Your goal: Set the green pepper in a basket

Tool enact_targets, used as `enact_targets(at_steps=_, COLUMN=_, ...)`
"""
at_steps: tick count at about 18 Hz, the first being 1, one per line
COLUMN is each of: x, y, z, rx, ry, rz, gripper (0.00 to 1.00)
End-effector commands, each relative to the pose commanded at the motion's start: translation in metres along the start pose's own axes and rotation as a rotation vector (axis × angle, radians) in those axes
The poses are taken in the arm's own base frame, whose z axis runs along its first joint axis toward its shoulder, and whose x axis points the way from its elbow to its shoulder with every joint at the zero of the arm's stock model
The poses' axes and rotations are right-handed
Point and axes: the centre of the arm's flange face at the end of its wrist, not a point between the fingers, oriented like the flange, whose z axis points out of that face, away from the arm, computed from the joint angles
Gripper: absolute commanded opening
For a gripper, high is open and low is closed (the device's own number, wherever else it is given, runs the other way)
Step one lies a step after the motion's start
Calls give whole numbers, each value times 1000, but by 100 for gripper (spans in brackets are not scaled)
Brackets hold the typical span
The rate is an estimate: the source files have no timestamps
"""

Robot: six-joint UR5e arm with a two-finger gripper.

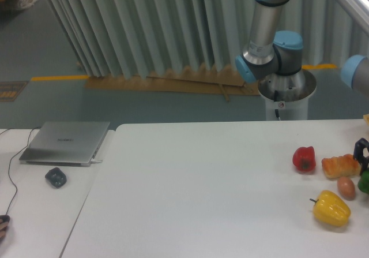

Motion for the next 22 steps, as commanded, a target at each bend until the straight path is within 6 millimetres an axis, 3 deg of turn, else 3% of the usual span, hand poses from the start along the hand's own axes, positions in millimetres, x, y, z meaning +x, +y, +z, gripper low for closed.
enact_targets(at_steps=4, x=8, y=6, z=-23, rx=-48, ry=-3, rz=91, gripper=59)
enact_targets(at_steps=7, x=4, y=18, z=-27, rx=-66, ry=9, rz=213, gripper=59)
enact_targets(at_steps=13, x=-12, y=59, z=-39, rx=-96, ry=-5, rz=369, gripper=59)
enact_targets(at_steps=18, x=-33, y=110, z=-44, rx=-100, ry=-6, rz=540, gripper=59)
enact_targets(at_steps=22, x=-49, y=124, z=-34, rx=-93, ry=7, rz=621, gripper=60)
